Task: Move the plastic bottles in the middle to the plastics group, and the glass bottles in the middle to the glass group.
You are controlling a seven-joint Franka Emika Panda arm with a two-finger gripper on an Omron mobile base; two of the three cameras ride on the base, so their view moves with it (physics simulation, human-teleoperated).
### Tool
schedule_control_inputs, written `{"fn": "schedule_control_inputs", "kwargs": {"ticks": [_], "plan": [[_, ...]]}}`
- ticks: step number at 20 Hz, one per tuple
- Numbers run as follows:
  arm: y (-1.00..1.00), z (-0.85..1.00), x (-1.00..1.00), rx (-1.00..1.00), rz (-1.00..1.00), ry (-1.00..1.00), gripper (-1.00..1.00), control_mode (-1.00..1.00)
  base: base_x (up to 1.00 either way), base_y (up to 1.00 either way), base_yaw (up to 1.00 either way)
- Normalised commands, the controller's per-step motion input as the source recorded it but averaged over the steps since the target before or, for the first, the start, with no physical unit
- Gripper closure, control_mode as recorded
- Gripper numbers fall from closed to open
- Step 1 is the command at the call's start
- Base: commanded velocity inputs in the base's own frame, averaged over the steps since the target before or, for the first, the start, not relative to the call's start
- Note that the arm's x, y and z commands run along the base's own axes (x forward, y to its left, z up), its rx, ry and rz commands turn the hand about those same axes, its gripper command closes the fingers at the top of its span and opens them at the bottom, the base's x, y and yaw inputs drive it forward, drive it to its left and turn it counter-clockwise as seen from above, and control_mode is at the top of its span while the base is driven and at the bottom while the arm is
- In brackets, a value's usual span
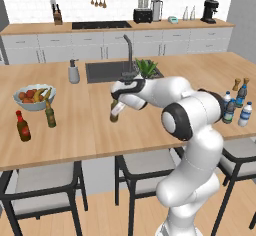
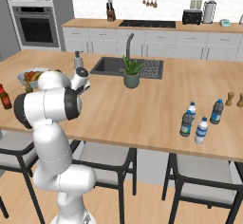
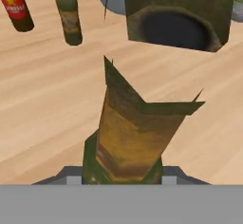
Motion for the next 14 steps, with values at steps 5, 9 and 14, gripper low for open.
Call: {"fn": "schedule_control_inputs", "kwargs": {"ticks": [5, 9, 14], "plan": [[1.00, 0.00, 0.00, -0.01, 0.27, -0.09, 1.00, -1.00, 0.00, 0.00, 0.00], [0.99, 0.00, -0.02, -0.01, 0.13, -0.14, 1.00, -1.00, 0.00, 0.00, 0.00], [0.75, 0.00, 0.23, 0.00, 0.02, -0.03, 1.00, -1.00, 0.00, 0.00, 0.00]]}}
